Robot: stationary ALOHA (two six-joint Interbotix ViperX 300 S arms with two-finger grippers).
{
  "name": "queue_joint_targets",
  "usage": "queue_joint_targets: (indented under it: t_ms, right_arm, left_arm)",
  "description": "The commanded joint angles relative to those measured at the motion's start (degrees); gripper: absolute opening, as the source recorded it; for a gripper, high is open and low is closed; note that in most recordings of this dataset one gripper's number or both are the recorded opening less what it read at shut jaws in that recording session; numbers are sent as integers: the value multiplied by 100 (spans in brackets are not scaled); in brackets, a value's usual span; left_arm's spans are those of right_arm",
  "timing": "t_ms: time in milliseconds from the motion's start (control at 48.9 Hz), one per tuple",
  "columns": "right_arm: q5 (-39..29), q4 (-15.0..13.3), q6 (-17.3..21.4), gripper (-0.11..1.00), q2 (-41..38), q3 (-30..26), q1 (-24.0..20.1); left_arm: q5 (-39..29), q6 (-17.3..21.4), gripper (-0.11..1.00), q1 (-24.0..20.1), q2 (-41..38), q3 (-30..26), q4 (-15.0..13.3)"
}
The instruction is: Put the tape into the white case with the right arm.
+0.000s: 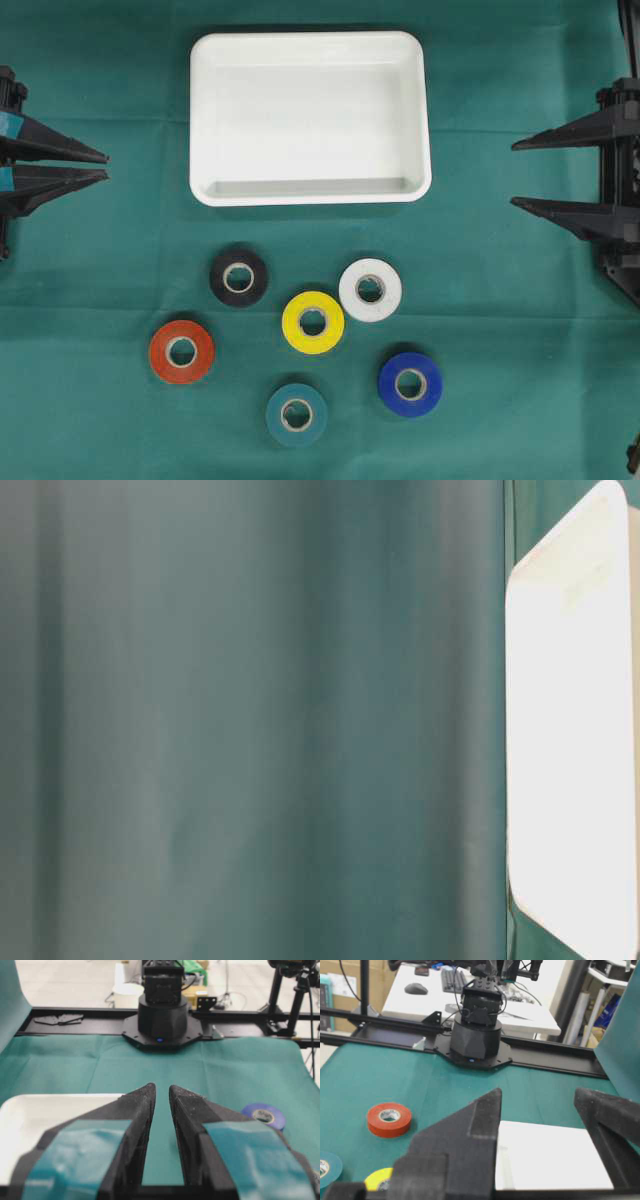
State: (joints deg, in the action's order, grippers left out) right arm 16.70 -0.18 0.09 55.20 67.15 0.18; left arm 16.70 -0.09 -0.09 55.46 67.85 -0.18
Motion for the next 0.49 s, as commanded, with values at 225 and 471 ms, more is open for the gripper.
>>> queue_joint_targets:
  t_ms: [225, 471]
  right_arm:
    - [-88, 18, 396, -7, 141, 105, 26]
    - [-492, -9, 527, -10, 325, 264, 26]
  left_arm:
    - [0, 9, 1, -9, -35, 9, -141]
    - [-536, -18, 1, -9, 211, 334, -132]
